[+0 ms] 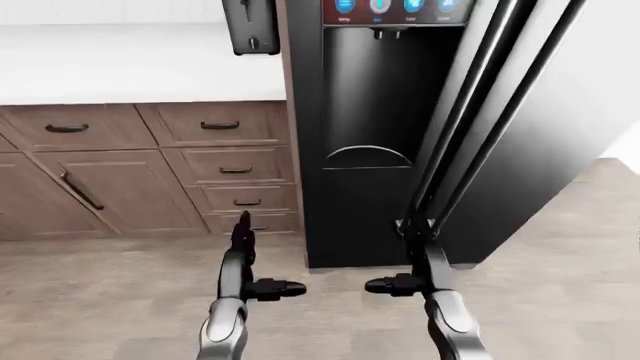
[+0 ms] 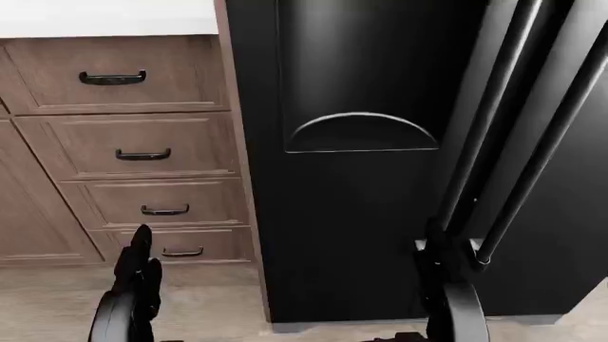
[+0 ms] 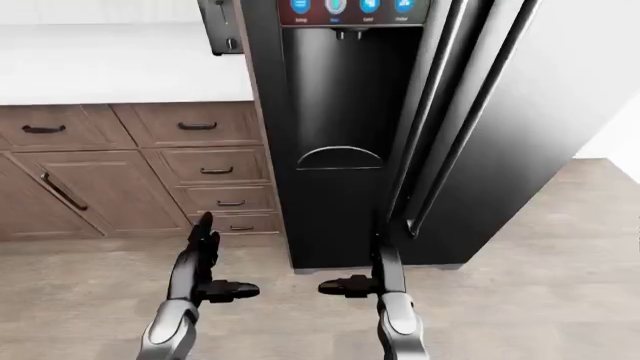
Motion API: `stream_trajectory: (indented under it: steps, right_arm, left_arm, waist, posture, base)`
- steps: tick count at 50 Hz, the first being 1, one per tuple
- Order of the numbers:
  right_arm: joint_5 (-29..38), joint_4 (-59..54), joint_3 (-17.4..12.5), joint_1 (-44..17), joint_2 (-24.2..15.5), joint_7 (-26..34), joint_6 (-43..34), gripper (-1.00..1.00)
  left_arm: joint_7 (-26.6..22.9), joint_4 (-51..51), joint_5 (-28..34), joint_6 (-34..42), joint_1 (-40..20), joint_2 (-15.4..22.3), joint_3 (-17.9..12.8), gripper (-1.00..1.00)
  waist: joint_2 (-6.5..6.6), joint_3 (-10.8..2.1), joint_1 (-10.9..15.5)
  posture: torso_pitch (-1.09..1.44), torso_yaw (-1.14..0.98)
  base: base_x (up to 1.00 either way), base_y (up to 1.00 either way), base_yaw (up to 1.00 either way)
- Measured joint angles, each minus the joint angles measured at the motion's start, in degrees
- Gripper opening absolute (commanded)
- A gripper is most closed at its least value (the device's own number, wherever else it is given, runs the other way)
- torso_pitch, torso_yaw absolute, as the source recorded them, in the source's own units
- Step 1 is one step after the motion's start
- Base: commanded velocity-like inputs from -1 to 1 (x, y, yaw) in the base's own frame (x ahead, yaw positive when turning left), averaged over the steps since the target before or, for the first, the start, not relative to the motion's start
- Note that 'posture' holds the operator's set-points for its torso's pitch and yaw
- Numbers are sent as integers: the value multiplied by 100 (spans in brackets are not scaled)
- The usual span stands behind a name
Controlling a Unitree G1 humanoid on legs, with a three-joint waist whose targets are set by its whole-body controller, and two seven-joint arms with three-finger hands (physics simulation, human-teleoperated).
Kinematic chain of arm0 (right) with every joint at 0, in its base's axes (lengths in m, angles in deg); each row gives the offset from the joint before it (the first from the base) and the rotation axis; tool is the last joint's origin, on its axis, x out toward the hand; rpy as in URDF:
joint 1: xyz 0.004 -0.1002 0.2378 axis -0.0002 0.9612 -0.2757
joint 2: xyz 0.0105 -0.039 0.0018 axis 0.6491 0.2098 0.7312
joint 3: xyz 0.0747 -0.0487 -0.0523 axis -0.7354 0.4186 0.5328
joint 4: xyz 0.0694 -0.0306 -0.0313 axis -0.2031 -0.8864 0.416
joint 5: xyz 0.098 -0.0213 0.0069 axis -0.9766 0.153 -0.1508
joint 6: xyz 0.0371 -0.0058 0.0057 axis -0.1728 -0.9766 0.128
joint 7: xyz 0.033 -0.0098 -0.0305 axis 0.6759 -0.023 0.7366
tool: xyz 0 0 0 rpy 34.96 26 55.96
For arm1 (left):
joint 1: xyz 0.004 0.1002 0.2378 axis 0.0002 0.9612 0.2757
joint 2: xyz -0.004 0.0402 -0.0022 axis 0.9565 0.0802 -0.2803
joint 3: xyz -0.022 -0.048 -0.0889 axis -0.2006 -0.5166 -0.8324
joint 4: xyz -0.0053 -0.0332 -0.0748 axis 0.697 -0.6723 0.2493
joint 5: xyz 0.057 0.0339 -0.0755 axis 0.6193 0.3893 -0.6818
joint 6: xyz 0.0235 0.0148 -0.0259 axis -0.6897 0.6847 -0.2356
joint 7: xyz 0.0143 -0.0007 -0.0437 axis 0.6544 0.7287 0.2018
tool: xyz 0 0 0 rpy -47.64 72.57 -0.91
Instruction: Push down the lever of the toaster to turn it on.
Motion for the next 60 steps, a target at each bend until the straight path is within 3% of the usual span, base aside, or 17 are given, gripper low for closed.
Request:
stream_trajectory:
  steps: [1, 3, 5, 7, 19, 23, 30, 33, 38, 44, 48, 57, 60]
  right_arm:
    - [-1, 81, 18, 15, -11, 18, 46, 100]
    - [18, 317, 14, -22, -29, 47, 239, 100]
    - [34, 243, 30, -57, -4, 60, 385, 100]
    - [56, 197, 69, 25, 1, 74, 363, 100]
    - [249, 342, 111, 7, -5, 27, 162, 100]
    - [369, 1288, 163, -150, -24, 31, -720, 100]
    - [566, 2489, 75, -1078, -151, 162, -2569, 100]
    - [596, 2784, 63, -1351, -168, 205, -3016, 100]
    - [672, 3081, -12, -1804, -285, 167, -3791, 100]
    - [890, 3106, 91, -2048, -376, 165, -3980, 100]
    - [879, 3209, -110, -2261, -308, 177, -4286, 100]
    - [755, 3256, -35, -2416, -349, 93, -4505, 100]
    - [744, 3300, -135, -2349, -374, 72, -4547, 100]
  left_arm:
    - [-14, 150, 8, -19, 50, 19, 12, 100]
    - [-68, 476, 12, -183, 22, 27, 24, 100]
    - [-117, 398, -5, -364, -26, 19, 15, 100]
    - [-151, 272, -18, -385, 44, 10, 16, 100]
    - [-252, 495, -135, -125, 88, 28, -54, 100]
    - [-249, 1105, -242, 432, 8, 67, -119, 100]
    - [-102, 1969, -447, 1823, -865, 329, -491, 100]
    - [-57, 2712, -533, 2693, -1247, 528, -603, 100]
    - [26, 3148, -707, 3366, -1712, 666, -812, 100]
    - [217, 3316, -914, 4133, -2088, 857, -949, 100]
    - [375, 3771, -1031, 4608, -2330, 950, -940, 100]
    - [364, 3714, -1127, 4806, -2336, 973, -925, 100]
    - [358, 3740, -1148, 4852, -2347, 974, -898, 100]
  waist:
    - [-25, -64, -11]
    - [-19, -349, 39]
    - [-53, -240, 47]
    - [-46, -305, 44]
    - [-20, -375, 40]
    - [-19, -387, 49]
    - [-26, -429, 52]
    - [-26, -434, 52]
    - [35, -418, 52]
    - [27, -336, 41]
    - [42, -309, 40]
    - [89, -316, 15]
    - [112, -311, -26]
  posture:
    - [0, 0]
    - [0, 0]
    - [0, 0]
    - [0, 0]
    - [0, 0]
    - [0, 0]
    - [0, 0]
    - [0, 0]
    - [0, 0]
    - [0, 0]
    - [0, 0]
    - [0, 0]
    - [0, 0]
  base:
    - [0, 0, 0]
    - [0, 0, 0]
    - [0, 0, 0]
    - [0, 0, 0]
    - [0, 0, 0]
    - [0, 0, 0]
    - [0, 0, 0]
    - [0, 0, 0]
    - [0, 0, 0]
    - [0, 0, 0]
    - [0, 0, 0]
    - [0, 6, 0]
    - [0, 25, 0]
